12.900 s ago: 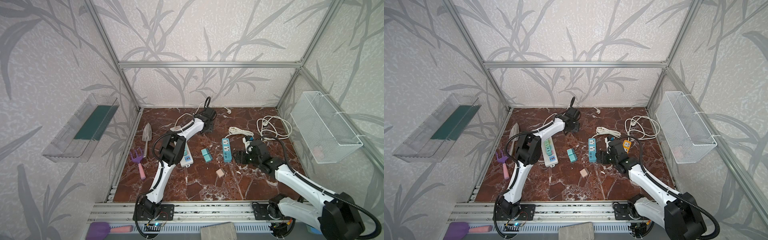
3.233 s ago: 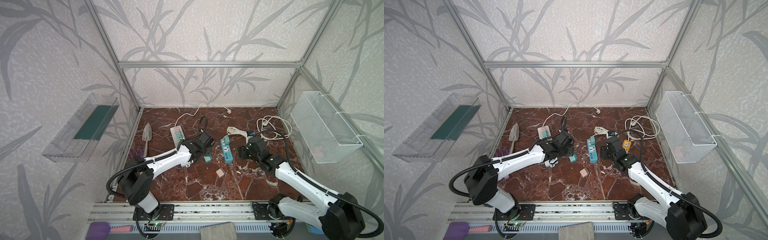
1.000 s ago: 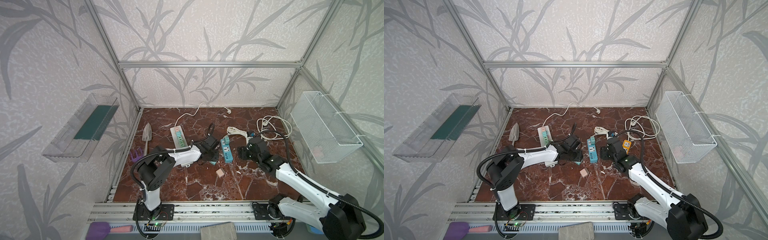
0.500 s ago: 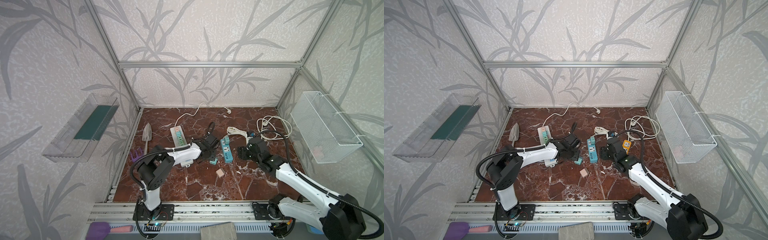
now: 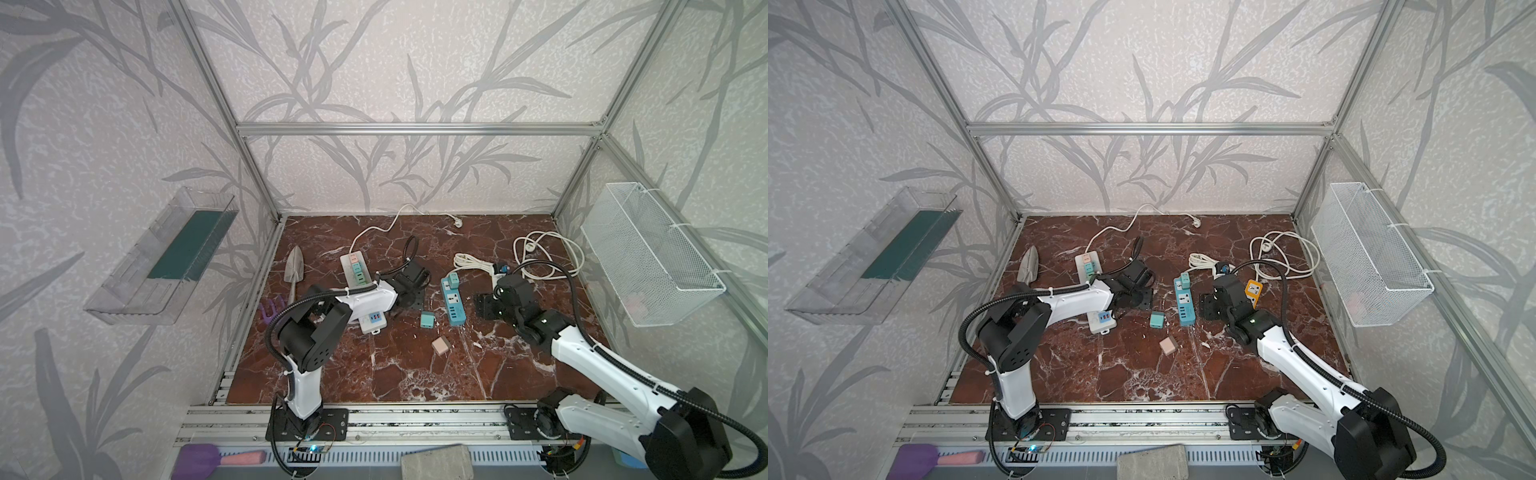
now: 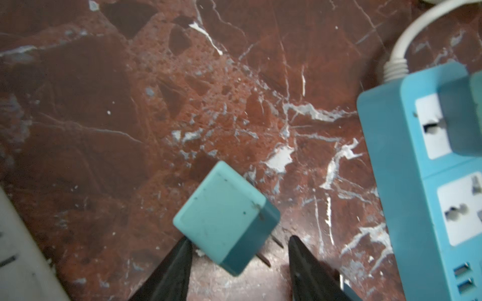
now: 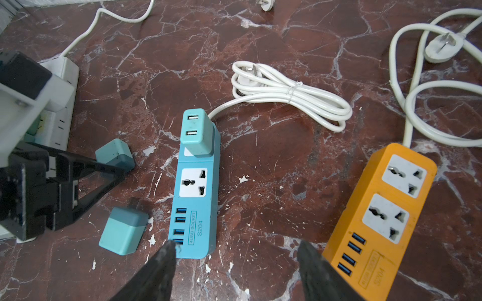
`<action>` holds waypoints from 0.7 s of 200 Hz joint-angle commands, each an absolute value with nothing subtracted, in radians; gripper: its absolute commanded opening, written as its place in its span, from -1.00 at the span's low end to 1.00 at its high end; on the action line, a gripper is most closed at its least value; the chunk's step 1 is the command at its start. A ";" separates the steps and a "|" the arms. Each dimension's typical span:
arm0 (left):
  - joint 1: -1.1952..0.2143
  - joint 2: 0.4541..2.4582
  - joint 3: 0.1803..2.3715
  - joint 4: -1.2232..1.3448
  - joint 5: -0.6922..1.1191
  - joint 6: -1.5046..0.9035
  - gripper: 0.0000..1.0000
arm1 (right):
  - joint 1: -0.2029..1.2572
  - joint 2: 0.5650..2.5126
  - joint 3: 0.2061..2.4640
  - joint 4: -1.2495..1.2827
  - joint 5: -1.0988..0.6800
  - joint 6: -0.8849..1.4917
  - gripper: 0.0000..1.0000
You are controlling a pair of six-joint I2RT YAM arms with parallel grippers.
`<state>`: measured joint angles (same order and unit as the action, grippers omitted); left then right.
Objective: Insert plugs into power strip
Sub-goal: Rotate the plug at the center of the table.
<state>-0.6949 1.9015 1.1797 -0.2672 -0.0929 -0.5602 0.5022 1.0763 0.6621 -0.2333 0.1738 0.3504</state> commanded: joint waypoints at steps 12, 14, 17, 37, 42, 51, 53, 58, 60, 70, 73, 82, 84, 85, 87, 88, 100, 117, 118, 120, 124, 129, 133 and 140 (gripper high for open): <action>-0.659 1.964 1.248 -0.170 -0.087 -0.532 0.21 | 0.500 1.056 0.649 -0.217 0.166 0.347 0.48; -0.658 1.969 1.252 -0.165 -0.079 -0.527 0.21 | 0.500 1.056 0.649 -0.217 0.167 0.346 0.48; -0.656 1.976 1.256 -0.158 -0.067 -0.520 0.21 | 0.500 1.055 0.649 -0.218 0.167 0.346 0.48; -0.651 2.005 1.304 -0.174 -0.028 -0.504 0.20 | 0.499 1.047 0.648 -0.221 0.169 0.342 0.48; -0.650 2.009 1.313 -0.181 -0.030 -0.503 0.20 | 0.500 1.044 0.649 -0.220 0.170 0.342 0.48; -0.650 2.011 1.322 -0.193 -0.036 -0.488 0.20 | 0.499 1.043 0.649 -0.222 0.168 0.341 0.48; -0.649 2.011 1.323 -0.194 -0.039 -0.484 0.20 | 0.499 1.042 0.648 -0.222 0.167 0.341 0.48; -0.650 2.011 1.327 -0.203 -0.055 -0.470 0.20 | 0.501 1.041 0.648 -0.223 0.165 0.341 0.48; -0.650 2.011 1.330 -0.206 -0.062 -0.466 0.20 | 0.500 1.040 0.649 -0.223 0.164 0.342 0.48; -0.649 2.011 1.346 -0.239 -0.109 -0.456 0.20 | 0.500 1.037 0.648 -0.223 0.160 0.342 0.48; -0.648 2.012 1.354 -0.256 -0.121 -0.456 0.21 | 0.500 1.037 0.649 -0.222 0.158 0.343 0.48; -0.647 2.017 1.383 -0.312 -0.154 -0.463 0.21 | 0.499 1.034 0.649 -0.222 0.158 0.344 0.49; -0.646 2.018 1.390 -0.323 -0.158 -0.463 0.21 | 0.499 1.034 0.648 -0.223 0.158 0.344 0.49; -0.646 2.018 1.394 -0.327 -0.161 -0.462 0.21 | 0.499 1.034 0.648 -0.223 0.158 0.344 0.48; -0.646 2.021 1.400 -0.341 -0.166 -0.462 0.21 | 0.499 1.033 0.647 -0.223 0.158 0.344 0.48; -0.646 2.022 1.404 -0.346 -0.168 -0.463 0.21 | 0.499 1.033 0.648 -0.224 0.157 0.344 0.49; -0.647 2.041 1.455 -0.424 -0.183 -0.466 0.21 | 0.500 1.031 0.649 -0.223 0.157 0.345 0.49; -0.646 2.068 1.511 -0.510 -0.208 -0.469 0.18 | 0.500 1.025 0.649 -0.224 0.153 0.345 0.48; -0.647 2.069 1.512 -0.512 -0.209 -0.469 0.18 | 0.500 1.025 0.649 -0.224 0.154 0.345 0.48; -0.646 2.070 1.515 -0.515 -0.210 -0.468 0.17 | 0.500 1.025 0.648 -0.224 0.155 0.345 0.48; -0.647 2.072 1.517 -0.520 -0.212 -0.466 0.17 | 0.500 1.022 0.647 -0.225 0.155 0.345 0.48; -0.646 2.074 1.521 -0.525 -0.214 -0.465 0.17 | 0.500 1.021 0.647 -0.226 0.157 0.346 0.48; -0.646 2.075 1.523 -0.530 -0.214 -0.463 0.16 | 0.500 1.019 0.647 -0.227 0.158 0.345 0.49; -0.646 2.078 1.528 -0.542 -0.212 -0.460 0.15 | 0.500 1.015 0.646 -0.229 0.159 0.345 0.48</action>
<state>-0.6487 2.0502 1.5036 -0.4072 -0.1631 -0.4770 0.5022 1.0431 0.6563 -0.2317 0.1570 0.3473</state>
